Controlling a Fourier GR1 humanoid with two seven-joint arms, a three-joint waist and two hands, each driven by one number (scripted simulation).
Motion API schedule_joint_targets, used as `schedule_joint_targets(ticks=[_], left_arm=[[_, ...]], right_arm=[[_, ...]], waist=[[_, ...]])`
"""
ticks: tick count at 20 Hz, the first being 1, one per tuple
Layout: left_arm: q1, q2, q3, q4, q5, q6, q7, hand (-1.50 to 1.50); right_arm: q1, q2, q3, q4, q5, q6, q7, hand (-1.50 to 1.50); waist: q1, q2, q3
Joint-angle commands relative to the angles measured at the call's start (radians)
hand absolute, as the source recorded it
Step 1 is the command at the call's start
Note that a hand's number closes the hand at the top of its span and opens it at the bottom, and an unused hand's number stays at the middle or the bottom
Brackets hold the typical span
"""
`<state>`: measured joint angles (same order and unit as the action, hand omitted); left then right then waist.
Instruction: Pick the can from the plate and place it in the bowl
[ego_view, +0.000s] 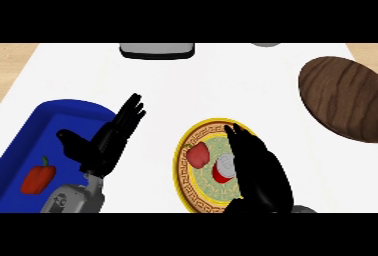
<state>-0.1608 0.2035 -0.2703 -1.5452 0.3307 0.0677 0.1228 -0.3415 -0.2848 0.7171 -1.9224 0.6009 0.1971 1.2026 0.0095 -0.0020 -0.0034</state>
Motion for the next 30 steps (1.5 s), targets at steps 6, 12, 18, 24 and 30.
schedule_joint_targets(ticks=[6, 12, 18, 24, 30], left_arm=[[0.057, 0.022, 0.023, -0.04, 0.017, -0.032, 0.0, 0.0], [0.069, 0.003, 0.025, -0.009, 0.008, -0.05, -0.039, 0.0], [0.013, 0.018, 0.05, -0.04, 0.0, -0.034, 0.042, 0.0], [0.056, -0.013, 0.047, -0.033, -0.004, -0.053, -0.008, 0.0], [0.003, -0.015, 0.066, -0.04, -0.029, -0.032, 0.055, 0.0]], right_arm=[[0.01, 0.086, 0.008, 0.097, 0.0, 0.129, 0.206, -1.5], [-0.049, 0.168, -0.012, 0.156, 0.04, 0.174, 0.227, -1.5], [-0.002, 0.15, -0.057, 0.181, 0.091, 0.173, 0.14, -1.5], [0.08, 0.183, -0.024, 0.187, 0.189, 0.153, 0.096, -1.5], [0.078, 0.261, -0.062, 0.213, 0.256, 0.174, 0.084, -1.5]], waist=[[-0.006, -0.001, 0.002], [-0.006, 0.0, 0.002], [-0.011, 0.0, 0.003], [-0.012, -0.001, 0.003], [-0.012, 0.0, 0.003]])
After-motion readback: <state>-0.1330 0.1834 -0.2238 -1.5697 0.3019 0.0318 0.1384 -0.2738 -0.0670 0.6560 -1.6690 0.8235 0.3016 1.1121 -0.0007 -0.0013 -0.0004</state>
